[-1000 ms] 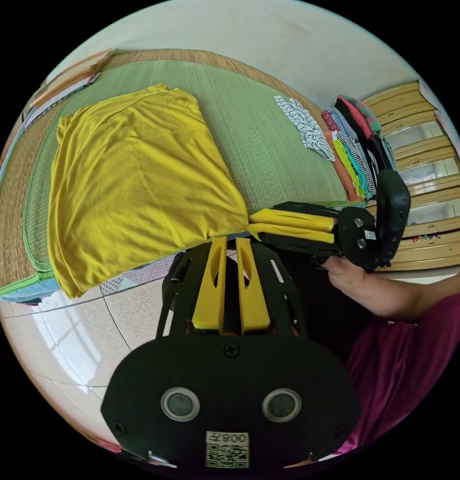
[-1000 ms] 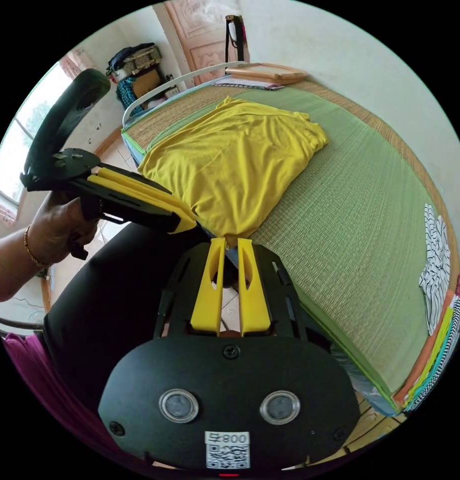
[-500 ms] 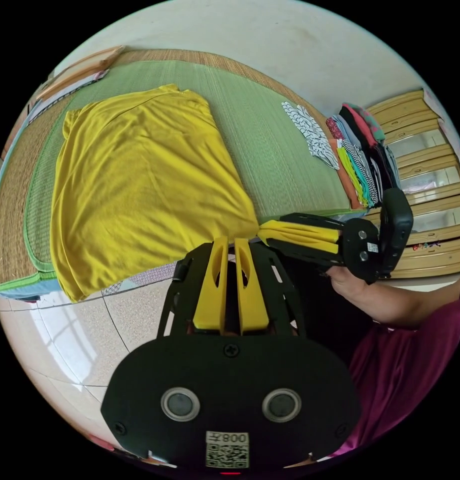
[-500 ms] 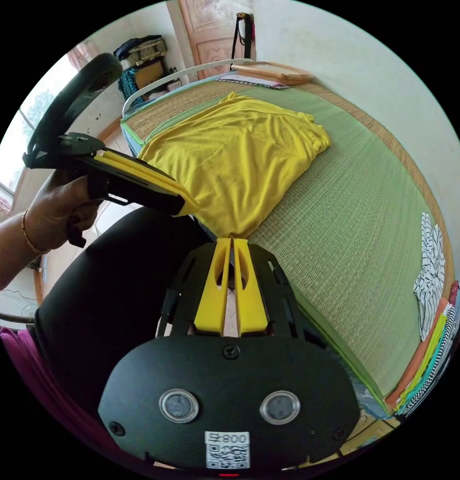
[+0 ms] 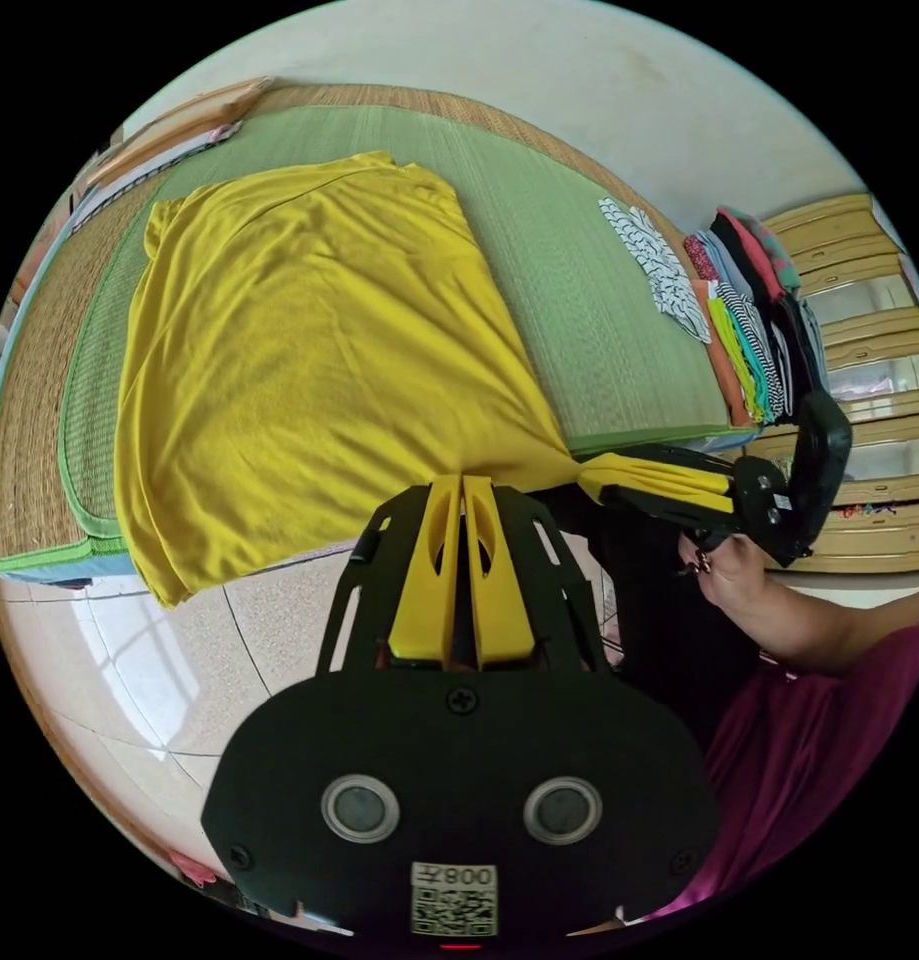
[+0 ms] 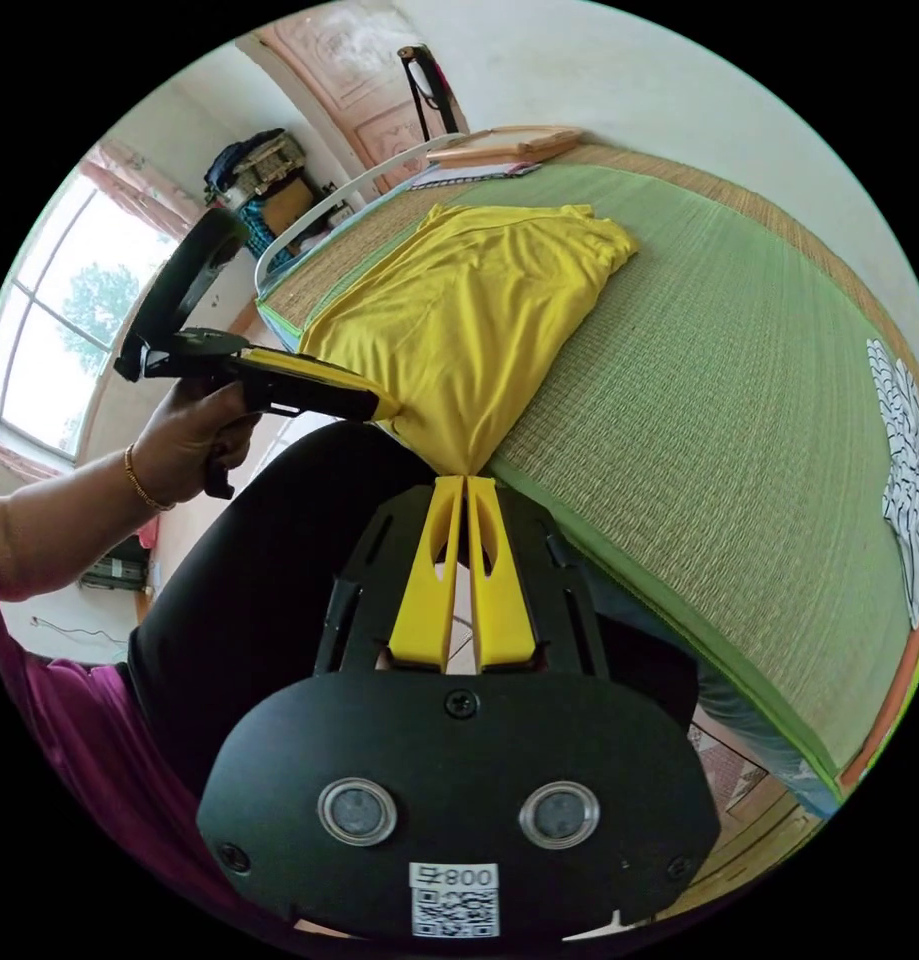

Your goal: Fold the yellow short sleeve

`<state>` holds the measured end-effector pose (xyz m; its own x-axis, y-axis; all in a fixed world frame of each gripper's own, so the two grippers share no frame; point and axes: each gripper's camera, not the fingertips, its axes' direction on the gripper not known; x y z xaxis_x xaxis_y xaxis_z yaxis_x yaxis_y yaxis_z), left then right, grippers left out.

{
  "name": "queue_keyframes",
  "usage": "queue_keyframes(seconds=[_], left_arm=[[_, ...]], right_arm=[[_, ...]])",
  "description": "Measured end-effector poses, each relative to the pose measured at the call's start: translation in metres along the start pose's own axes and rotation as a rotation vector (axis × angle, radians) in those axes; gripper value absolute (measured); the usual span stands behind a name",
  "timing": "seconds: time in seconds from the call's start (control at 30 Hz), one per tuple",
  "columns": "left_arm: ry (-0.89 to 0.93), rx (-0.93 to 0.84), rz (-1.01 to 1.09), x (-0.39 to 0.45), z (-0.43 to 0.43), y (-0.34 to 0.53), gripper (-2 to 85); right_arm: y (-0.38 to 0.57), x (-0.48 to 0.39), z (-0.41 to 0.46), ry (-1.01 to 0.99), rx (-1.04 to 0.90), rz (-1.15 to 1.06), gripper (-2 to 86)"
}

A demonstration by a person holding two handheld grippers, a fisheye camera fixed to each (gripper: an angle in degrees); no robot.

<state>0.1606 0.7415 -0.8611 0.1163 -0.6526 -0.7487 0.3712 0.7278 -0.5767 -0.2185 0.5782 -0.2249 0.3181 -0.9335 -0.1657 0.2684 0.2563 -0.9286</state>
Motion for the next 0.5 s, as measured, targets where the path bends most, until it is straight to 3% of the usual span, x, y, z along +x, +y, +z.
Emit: queue_keyframes(seconds=[0.13,0.33,0.5], left_arm=[[0.24,-0.015,-0.046,-0.009,-0.015,0.015,3.6],[0.652,0.024,-0.37,-0.064,-0.002,0.043,7.3],[0.704,0.058,-0.446,-0.094,-0.022,0.047,5.4]], right_arm=[[0.004,0.022,0.011,-0.066,0.009,0.051,0.3],[0.007,0.048,0.031,-0.14,0.022,0.09,0.4],[0.006,0.071,0.047,-0.192,0.029,0.107,0.5]])
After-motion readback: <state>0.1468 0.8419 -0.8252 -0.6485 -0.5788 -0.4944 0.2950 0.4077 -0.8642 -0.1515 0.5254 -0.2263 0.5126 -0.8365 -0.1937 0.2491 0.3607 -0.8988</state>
